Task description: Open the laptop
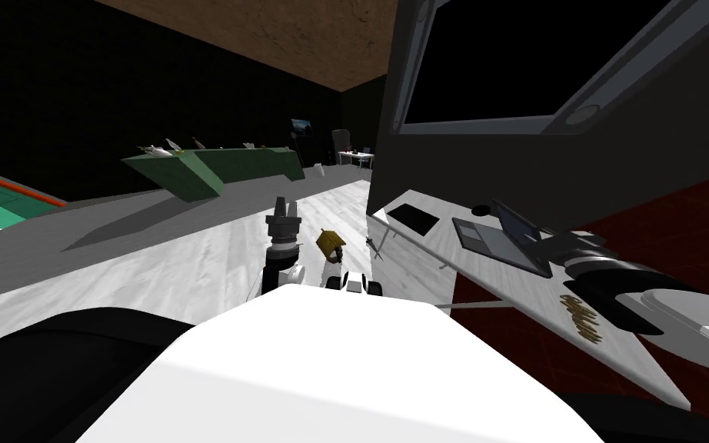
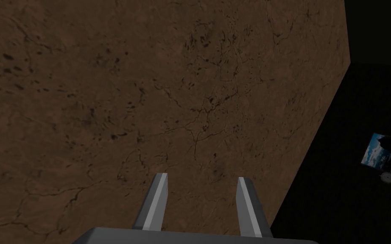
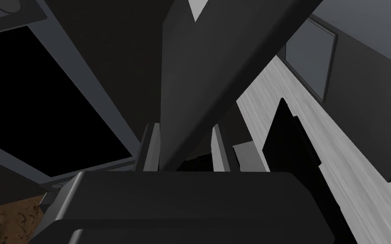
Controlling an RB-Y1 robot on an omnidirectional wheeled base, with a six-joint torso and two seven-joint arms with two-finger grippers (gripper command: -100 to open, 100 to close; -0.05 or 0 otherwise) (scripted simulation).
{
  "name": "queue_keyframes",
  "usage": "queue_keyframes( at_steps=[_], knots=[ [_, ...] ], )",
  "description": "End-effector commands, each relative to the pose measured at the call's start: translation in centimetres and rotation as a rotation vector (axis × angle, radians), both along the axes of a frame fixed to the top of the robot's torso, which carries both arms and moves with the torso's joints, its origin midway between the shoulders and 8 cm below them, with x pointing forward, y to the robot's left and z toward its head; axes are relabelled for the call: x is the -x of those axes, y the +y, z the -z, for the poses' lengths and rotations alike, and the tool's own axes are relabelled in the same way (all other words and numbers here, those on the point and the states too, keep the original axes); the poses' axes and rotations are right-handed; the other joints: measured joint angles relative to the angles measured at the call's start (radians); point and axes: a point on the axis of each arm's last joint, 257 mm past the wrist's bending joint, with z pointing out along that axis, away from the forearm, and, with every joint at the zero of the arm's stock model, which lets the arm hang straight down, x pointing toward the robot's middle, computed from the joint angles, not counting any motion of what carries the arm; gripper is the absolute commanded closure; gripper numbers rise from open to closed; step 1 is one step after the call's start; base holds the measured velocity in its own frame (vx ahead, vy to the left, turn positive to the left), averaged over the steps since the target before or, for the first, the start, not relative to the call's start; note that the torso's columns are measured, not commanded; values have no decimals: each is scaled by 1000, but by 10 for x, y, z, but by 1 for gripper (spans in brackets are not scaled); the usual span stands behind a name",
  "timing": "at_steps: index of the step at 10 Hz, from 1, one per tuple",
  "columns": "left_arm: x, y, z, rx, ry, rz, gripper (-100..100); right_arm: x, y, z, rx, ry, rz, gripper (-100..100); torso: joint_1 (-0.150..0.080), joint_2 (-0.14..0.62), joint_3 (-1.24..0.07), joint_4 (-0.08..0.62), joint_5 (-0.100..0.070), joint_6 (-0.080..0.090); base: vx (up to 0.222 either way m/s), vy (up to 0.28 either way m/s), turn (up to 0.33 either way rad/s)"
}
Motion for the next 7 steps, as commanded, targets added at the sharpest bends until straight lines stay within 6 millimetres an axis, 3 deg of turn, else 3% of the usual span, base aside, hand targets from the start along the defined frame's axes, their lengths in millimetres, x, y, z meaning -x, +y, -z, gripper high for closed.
queue_keyframes(
  at_steps=[1, 2, 4, 5, 6, 7],
  knots=[
    [0, 0, 0, 0, 0, 0, 0, 20, -35, 14, 28, 44, 80, 100, 1, 2, 1, 0, 0, -2, -124, 20, 303],
    [0, 0, 0, 0, 0, 0, 0, 29, -47, 21, 47, 69, 110, 100, 1, -1, 0, 0, 0, 1, -123, 36, 401],
    [0, 0, 0, 0, 0, 0, 0, 36, -58, 22, 48, 75, 134, 100, 2, -3, -2, -1, 1, 3, -61, 29, 69],
    [0, 0, 0, 0, 0, 0, 0, 50, -75, 29, 69, 103, 175, 100, 1, -4, -2, 0, 2, 4, -55, 35, 290],
    [0, 0, 0, 0, 0, 0, 0, 54, -80, 29, 70, 106, 187, 100, 3, -3, -2, -1, 1, -2, -73, 26, 225],
    [0, 0, 0, 0, 0, 0, 0, 62, -91, 28, 58, 112, 210, -100, 3, -3, -2, -1, 2, -1, -96, 17, 255]
  ],
)
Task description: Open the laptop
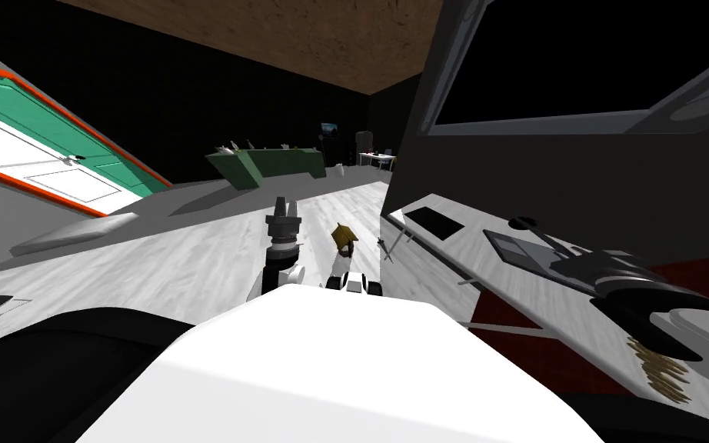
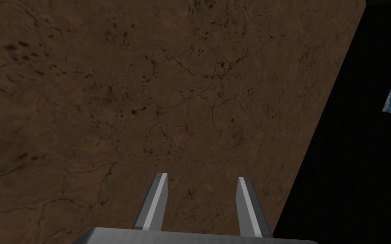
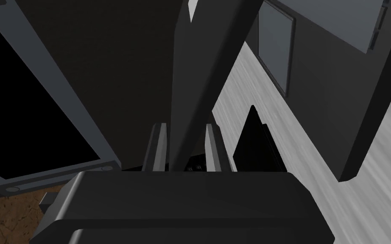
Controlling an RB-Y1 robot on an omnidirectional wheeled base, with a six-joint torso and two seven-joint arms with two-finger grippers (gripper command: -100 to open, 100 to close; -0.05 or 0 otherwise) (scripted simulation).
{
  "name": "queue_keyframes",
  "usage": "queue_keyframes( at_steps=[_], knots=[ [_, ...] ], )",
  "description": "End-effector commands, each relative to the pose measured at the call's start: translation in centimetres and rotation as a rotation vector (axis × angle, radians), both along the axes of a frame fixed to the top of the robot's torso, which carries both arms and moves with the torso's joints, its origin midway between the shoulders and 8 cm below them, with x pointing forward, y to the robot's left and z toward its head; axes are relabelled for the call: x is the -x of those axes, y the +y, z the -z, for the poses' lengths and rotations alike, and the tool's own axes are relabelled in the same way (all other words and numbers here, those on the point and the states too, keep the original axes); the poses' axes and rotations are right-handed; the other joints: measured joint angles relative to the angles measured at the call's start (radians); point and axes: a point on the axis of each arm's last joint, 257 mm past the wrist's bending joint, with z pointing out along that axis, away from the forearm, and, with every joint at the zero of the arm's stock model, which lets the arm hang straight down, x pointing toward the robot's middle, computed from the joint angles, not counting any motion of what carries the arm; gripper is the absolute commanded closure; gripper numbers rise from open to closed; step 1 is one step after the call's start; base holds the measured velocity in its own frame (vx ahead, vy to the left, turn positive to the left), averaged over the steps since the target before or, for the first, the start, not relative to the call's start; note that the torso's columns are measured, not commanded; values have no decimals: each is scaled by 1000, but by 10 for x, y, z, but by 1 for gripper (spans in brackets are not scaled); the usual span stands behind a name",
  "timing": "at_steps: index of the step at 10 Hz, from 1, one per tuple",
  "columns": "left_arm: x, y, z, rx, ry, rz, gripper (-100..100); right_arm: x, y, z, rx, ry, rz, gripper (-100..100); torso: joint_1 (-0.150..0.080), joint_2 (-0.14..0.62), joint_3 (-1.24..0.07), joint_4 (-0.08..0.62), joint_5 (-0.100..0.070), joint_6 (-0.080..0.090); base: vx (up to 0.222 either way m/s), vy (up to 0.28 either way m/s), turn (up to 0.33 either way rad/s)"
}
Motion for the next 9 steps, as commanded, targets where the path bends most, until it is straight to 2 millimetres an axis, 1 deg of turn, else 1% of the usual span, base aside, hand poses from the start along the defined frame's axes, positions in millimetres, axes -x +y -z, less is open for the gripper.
queue_keyframes(
  at_steps=[1, 3, 4, 5, 6, 7, 8, 9],
  knots=[
    [0, 0, 0, 0, 0, 0, 0, 18, -29, -4, -10, 11, 69, -100, -1, 2, 1, 0, -1, 1, -135, 5, 352],
    [0, 0, 0, 0, 0, 0, 0, 36, -56, -11, -16, 15, 134, -100, -3, 6, 4, 2, -2, 3, -207, 8, 370],
    [0, 0, 0, 0, 0, 0, 0, 38, -57, -11, -15, 16, 139, -100, -2, 5, 4, 1, -2, 2, -139, 18, 103],
    [0, 0, 0, 0, 0, 0, 0, 47, -71, -16, -16, 17, 174, -100, -3, 0, 1, 0, -2, 4, -109, 27, 153],
    [0, 0, 0, 0, 0, 0, 0, 47, -71, -16, -16, 17, 174, -100, -2, -2, -1, -1, -1, 3, -79, 16, 119],
    [0, 0, 0, 0, 0, 0, 0, 57, -84, -22, -15, 16, 208, -100, 0, -2, -2, 0, 1, 2, -91, 9, 232],
    [0, 0, 0, 0, 0, 0, 0, 57, -84, -22, -15, 16, 208, -100, 1, -1, -1, 0, 1, 0, -81, 5, 127],
    [0, 0, 0, 0, 0, 0, 0, 66, -95, -28, -15, 14, 239, -100, 1, 0, 0, 0, 1, 2, -93, 13, 248]
  ],
)
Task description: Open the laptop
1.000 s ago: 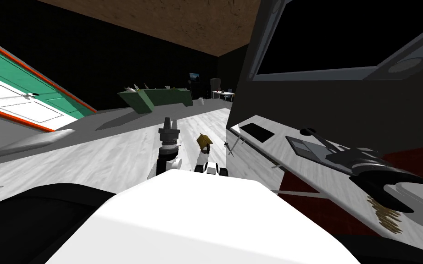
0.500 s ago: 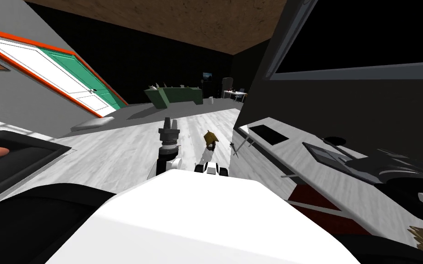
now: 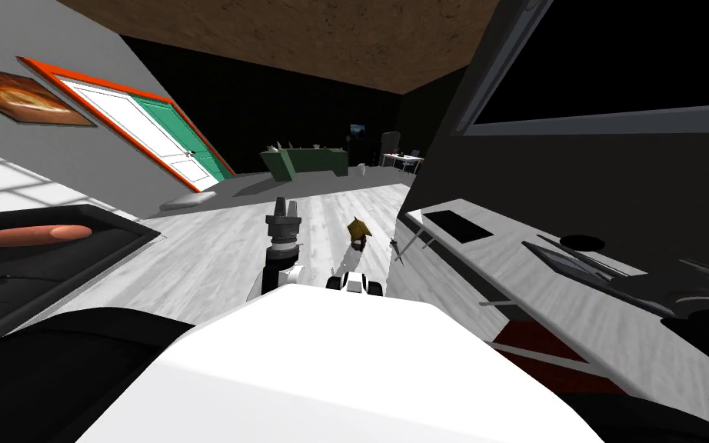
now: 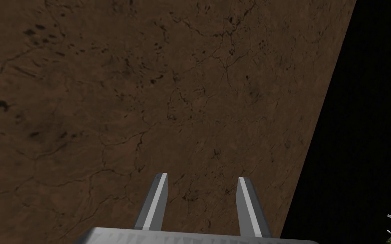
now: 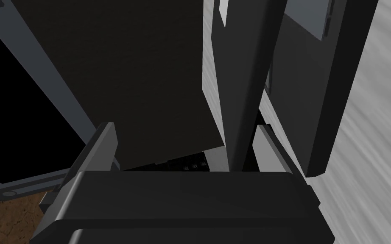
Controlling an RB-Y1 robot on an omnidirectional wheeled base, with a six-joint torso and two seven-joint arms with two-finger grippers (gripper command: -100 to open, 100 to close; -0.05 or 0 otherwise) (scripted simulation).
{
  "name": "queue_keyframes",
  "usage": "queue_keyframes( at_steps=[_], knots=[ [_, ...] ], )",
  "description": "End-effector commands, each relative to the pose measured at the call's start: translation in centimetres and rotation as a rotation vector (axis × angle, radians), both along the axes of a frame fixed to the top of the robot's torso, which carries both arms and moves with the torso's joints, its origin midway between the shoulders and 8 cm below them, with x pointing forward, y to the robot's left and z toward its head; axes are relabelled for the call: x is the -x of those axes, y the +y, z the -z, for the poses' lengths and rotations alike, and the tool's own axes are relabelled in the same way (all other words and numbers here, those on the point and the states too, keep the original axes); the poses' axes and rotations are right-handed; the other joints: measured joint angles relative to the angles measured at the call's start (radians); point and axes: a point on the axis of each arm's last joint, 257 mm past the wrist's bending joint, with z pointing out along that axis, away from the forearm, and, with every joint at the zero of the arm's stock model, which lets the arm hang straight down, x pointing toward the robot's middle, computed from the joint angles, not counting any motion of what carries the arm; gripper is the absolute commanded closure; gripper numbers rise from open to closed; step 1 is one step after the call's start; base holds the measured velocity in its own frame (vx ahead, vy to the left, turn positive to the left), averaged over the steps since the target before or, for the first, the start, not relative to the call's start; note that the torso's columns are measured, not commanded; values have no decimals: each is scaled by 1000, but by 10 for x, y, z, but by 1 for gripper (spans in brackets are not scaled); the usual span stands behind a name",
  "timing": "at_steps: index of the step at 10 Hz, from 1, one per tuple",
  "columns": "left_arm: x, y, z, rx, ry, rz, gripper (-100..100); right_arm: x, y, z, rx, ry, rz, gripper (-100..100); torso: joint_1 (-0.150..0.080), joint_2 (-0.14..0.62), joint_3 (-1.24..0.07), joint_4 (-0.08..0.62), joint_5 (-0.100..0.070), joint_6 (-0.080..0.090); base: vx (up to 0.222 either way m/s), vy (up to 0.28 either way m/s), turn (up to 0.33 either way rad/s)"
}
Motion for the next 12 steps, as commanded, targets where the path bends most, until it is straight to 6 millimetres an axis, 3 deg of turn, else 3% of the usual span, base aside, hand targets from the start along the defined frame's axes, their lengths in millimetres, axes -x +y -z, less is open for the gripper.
queue_keyframes(
  at_steps=[1, 4, 6, 7, 12],
  knots=[
    [0, 0, 0, 0, 0, 0, 0, 10, -16, -10, 4, -5, 39, -100, 0, 2, 1, 0, 0, -1, -79, 13, 119],
    [0, 0, 0, 0, 0, 0, 0, 37, -49, -33, 15, -17, 133, -100, 2, 5, 3, 1, 1, -1, -153, 46, 288],
    [0, 0, 0, 0, 0, 0, 0, 36, -48, -31, 14, -15, 130, -100, 0, 2, 2, 1, 0, 3, -89, 25, 80],
    [0, 0, 0, 0, 0, 0, 0, 36, -48, -31, 13, -15, 131, 0, -3, -2, -1, -1, -2, 2, -13, 6, -9],
    [0, 0, 0, 0, 0, 0, 0, 38, -49, -32, 15, -16, 135, 0, -3, 1, 1, -1, -3, 0, -2, -1, -4]
  ],
)
